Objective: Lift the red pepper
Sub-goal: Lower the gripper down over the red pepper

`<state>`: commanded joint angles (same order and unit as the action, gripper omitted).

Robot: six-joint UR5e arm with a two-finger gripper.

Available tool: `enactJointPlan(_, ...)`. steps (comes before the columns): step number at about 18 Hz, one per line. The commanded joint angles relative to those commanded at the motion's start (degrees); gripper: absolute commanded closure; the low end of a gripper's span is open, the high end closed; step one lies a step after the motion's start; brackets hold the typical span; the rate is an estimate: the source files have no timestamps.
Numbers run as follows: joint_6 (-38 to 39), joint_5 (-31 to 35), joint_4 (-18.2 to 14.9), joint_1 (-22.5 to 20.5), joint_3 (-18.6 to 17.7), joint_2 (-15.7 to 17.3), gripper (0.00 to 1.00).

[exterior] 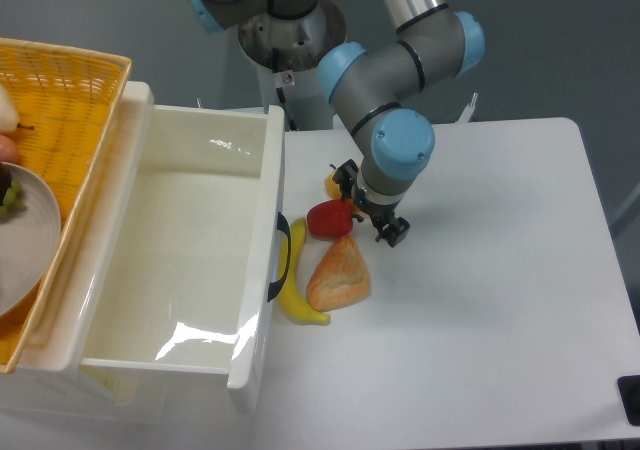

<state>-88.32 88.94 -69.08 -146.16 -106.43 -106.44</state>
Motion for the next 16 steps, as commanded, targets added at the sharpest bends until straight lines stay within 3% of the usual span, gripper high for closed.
enactJointPlan(7, -8.3, -5.2, -4.1, -2.5, -0.1, -0.3, 0.04)
enactJointPlan(16, -9.2, -7.4, -4.2, -2.0, -1.4, -0.2, 0.04)
